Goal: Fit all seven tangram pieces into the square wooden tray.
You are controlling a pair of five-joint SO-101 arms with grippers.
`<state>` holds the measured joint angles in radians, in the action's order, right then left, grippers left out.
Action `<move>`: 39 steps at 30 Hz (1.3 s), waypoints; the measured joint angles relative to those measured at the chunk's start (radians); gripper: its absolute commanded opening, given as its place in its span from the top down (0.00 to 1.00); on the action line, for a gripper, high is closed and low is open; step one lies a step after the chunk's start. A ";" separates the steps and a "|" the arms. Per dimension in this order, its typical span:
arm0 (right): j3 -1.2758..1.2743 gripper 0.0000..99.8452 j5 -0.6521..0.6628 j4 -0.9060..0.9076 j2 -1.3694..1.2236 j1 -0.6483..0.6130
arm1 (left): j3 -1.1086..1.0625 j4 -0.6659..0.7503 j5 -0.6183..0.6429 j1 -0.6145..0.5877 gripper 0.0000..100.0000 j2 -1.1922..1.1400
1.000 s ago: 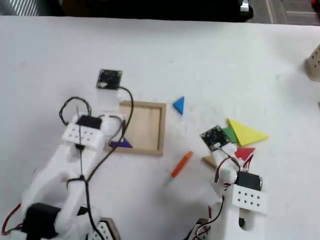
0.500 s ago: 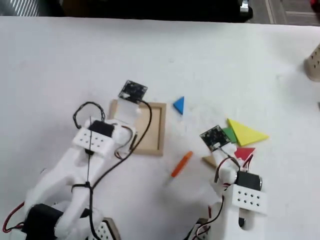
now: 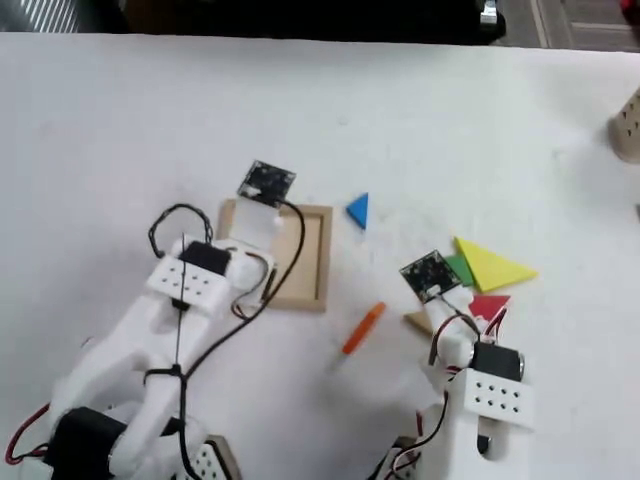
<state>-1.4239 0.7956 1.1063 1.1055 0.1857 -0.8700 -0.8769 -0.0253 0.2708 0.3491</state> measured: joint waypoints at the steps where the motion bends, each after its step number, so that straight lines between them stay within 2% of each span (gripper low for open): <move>1: 0.000 0.98 0.000 -0.003 0.000 0.000 | 0.000 0.000 -0.021 0.002 0.98 0.000; 5: -0.006 0.98 0.000 -0.008 0.000 0.000 | 0.000 0.000 -0.069 0.002 0.98 0.000; 26: -0.025 0.98 -0.110 -0.044 0.002 0.000 | -0.002 0.000 -0.130 0.009 0.98 0.000; 34: -0.025 0.98 -0.114 -0.044 0.002 0.000 | -0.002 -0.049 -0.130 -0.054 0.98 0.101; 39: -0.025 0.98 -0.114 -0.044 0.002 0.000 | -0.034 -0.006 -0.130 -0.061 0.98 0.109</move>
<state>-1.4484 0.6820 1.0618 1.1070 0.1857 -0.9037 -0.8830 -0.1557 0.2094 0.4580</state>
